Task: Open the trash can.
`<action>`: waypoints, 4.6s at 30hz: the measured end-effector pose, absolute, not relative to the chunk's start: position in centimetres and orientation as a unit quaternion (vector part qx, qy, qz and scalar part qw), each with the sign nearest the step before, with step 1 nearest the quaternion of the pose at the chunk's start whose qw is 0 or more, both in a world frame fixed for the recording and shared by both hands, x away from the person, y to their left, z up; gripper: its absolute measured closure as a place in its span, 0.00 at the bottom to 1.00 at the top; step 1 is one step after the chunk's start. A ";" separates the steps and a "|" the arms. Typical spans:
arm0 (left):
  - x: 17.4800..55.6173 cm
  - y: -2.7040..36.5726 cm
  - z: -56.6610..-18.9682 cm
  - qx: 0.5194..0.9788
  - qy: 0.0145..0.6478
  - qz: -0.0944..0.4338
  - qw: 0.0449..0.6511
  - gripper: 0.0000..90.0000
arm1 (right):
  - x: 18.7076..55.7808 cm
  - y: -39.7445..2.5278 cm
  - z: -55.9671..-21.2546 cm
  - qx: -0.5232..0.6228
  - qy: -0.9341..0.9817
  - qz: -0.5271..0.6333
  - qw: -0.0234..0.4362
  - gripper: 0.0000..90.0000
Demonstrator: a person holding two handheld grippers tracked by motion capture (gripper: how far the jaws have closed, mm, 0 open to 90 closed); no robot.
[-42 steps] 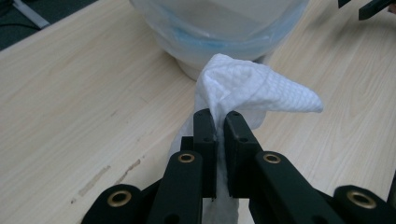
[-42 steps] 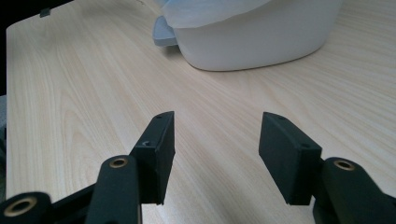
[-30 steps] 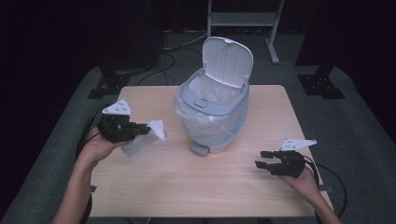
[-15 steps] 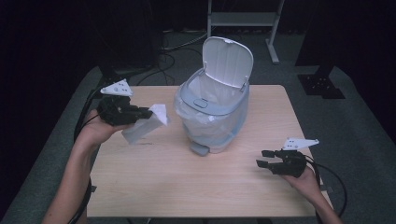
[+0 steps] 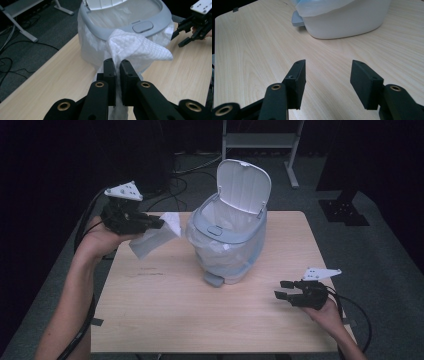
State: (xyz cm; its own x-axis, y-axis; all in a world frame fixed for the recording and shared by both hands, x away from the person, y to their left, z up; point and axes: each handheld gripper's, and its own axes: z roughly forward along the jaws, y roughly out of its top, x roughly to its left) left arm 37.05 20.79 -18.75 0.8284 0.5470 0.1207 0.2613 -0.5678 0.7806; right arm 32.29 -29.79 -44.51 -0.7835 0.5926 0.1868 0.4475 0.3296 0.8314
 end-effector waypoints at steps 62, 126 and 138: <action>45.3 6.6 -12.4 0.898 0.129 0.160 0.389 0.94 | 32.1 -31.1 -44.6 0.335 0.796 0.499 0.075 0.51; 45.6 10.3 -18.8 0.893 0.169 0.095 0.407 0.50 | 32.1 -31.5 -45.1 0.361 0.789 0.490 0.083 0.51; 44.3 11.6 -19.4 0.889 0.172 0.101 0.412 0.45 | 32.9 -32.4 -44.2 0.375 0.785 0.485 0.086 0.55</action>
State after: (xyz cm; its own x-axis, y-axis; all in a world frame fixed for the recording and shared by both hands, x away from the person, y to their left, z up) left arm 44.29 11.64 -19.43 0.9208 0.3882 0.0379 0.2223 -0.6022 0.7668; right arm 32.90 -32.36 -44.16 -0.7034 0.6730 0.2288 0.5056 0.2474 0.8266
